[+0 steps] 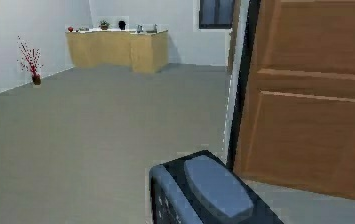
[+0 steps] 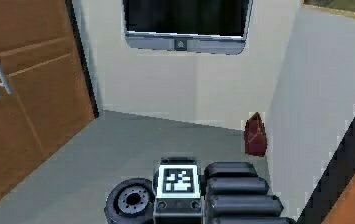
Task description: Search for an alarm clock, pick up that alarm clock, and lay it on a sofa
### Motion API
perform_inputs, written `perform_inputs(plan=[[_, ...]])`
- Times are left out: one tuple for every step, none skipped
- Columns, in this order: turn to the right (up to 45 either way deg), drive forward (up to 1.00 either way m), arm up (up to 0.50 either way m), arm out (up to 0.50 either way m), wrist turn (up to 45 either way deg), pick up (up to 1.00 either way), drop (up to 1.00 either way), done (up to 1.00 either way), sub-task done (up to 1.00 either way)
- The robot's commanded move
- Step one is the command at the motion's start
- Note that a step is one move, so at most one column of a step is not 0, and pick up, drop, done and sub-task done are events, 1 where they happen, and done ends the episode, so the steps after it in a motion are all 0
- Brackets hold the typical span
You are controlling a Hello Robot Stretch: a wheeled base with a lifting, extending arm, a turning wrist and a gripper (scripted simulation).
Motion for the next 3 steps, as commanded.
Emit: perform_inputs(plan=[[0.0,0.2,0.0,0.0,0.0,0.0,0.0,0.0,0.0],[-45.0,0.0,0.0,0.0,0.0,0.0,0.0,0.0,0.0],[-45.0,0.0,0.0,0.0,0.0,0.0,0.0,0.0,0.0]])
